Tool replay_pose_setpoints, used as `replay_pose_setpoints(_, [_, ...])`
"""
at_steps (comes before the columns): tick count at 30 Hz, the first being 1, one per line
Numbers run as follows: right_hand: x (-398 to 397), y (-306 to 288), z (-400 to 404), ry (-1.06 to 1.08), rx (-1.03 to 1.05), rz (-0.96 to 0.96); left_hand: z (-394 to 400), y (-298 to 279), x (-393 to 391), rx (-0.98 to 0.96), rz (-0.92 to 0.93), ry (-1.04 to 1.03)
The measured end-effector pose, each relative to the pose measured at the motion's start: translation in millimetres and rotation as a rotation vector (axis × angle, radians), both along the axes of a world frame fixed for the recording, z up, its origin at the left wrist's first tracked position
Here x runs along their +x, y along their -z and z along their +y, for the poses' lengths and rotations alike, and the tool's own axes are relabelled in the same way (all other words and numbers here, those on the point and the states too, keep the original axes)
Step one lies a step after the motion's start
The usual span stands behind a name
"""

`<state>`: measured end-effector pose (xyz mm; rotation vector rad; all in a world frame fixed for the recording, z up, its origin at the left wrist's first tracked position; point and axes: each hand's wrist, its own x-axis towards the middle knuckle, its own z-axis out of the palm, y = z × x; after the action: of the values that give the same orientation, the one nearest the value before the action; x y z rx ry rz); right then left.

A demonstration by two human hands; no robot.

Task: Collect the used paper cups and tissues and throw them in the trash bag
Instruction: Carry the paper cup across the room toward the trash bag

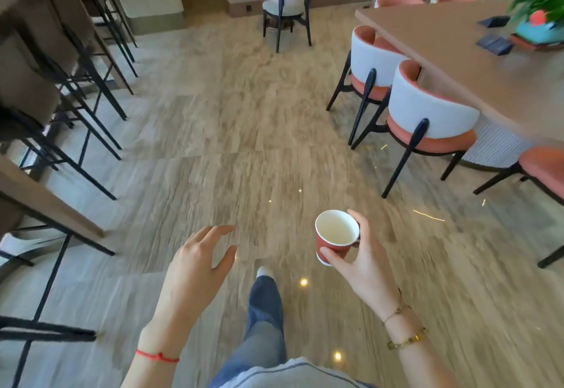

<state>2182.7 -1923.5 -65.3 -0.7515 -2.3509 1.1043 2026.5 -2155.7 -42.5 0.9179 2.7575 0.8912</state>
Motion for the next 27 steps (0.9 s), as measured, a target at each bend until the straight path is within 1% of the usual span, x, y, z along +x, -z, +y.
replay_pose_setpoints(5, [-114,2,69,-0.02,-0.037,0.029,67,0,-113,0.01,0.016,-0.012])
replay_pose_setpoints(10, [-228,-6,141,0.013,-0.022,0.063,144,-11,-231,-0.013,0.052,0.061])
replay_pose_setpoints(15, [-313,-8,209,0.079,0.009,0.064,218,-19,-329,-0.025,0.046,0.129])
replay_pose_setpoints(19, [-376,-5,263,0.117,0.017,0.043,276,-13,-399,-0.028,0.025,0.156])
replay_pose_setpoints(24, [-466,3,342,0.105,0.029,0.031,356,-1,-488,-0.024,0.016,0.142])
replay_pose_setpoints(27, [-525,1,399,0.103,0.028,0.042,411,-3,-544,-0.011,0.001,0.123])
